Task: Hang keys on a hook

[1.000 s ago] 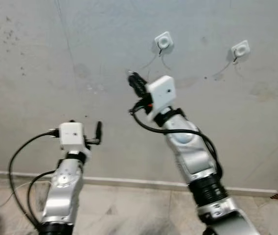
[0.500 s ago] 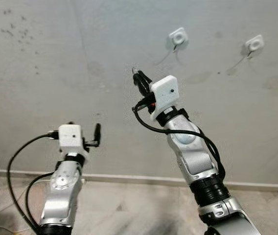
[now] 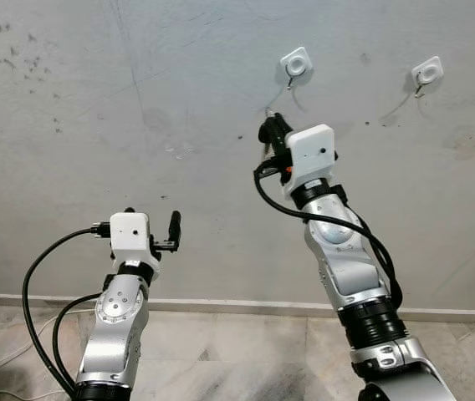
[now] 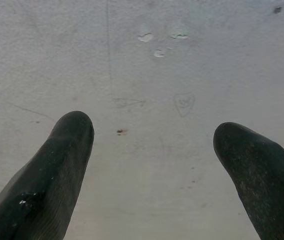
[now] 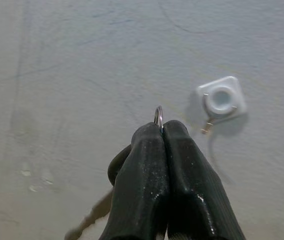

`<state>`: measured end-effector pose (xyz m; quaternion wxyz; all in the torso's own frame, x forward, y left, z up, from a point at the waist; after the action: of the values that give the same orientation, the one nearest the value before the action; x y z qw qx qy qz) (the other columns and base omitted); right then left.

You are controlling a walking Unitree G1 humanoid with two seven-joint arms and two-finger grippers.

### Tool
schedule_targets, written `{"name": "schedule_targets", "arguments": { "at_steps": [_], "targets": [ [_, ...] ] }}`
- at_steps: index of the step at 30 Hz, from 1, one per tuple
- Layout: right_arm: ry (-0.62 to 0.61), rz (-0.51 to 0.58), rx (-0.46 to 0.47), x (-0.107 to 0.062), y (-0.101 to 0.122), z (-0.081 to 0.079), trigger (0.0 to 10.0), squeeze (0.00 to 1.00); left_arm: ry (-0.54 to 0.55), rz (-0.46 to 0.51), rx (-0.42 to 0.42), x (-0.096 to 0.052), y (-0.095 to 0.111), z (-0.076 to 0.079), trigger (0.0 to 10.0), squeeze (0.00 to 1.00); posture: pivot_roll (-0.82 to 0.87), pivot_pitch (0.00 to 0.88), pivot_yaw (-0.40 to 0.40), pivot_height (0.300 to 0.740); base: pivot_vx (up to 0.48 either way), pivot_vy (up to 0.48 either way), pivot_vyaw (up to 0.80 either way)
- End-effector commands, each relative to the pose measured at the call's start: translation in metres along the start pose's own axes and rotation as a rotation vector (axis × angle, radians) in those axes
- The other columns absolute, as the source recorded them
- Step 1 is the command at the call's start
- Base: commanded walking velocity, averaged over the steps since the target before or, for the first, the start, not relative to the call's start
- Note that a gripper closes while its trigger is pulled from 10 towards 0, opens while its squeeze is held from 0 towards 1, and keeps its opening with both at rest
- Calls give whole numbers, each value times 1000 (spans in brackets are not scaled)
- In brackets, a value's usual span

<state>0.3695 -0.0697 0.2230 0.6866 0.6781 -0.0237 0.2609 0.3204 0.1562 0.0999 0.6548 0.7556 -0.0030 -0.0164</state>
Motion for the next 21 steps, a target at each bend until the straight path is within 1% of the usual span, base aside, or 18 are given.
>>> {"name": "schedule_targets", "arguments": {
  "at_steps": [1, 7, 10, 12, 21],
  "targets": [
    [-43, -8, -3, -4, -2, 10, 10000, 0, -15, 0, -9, 0, 1, 2, 10000, 0, -7, 26, -1, 740, 0, 0, 0],
    [-48, -19, 1, -5, -4, 15, 10000, 0, -36, 11, -26, 0, 3, 5, 10000, 0, -13, 28, 0, 740, 0, 0, 0],
    [-41, -10, -3, -1, -1, 15, 10000, 0, -57, 25, -30, 0, 5, 8, 10000, 0, -13, 29, 2, 740, 0, 0, 0],
    [-41, -4, -7, 2, 1, 16, 10000, 0, -61, 29, -27, -1, 5, 9, 10000, 0, -13, 27, 0, 740, 281, 0, 0],
    [-38, -5, -4, 2, 1, 15, 10000, 0, -64, 29, -31, -1, 5, 8, 10000, 0, -6, 23, -3, 740, 345, 0, 0]
  ]
}}
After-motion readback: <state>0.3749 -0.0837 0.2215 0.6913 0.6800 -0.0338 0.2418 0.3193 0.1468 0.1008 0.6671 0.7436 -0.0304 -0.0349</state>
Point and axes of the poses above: a point about 5 cm out from each wrist's last joint towards the gripper, its own x axis pointing out of the wrist towards the gripper, its own y axis along the axis of the wrist's last joint, z = x × y, the point moved 3 cm from there along x, pointing out of the wrist towards the gripper, and after that the axes turned 9 degrees about x, right-handed, at the moved point
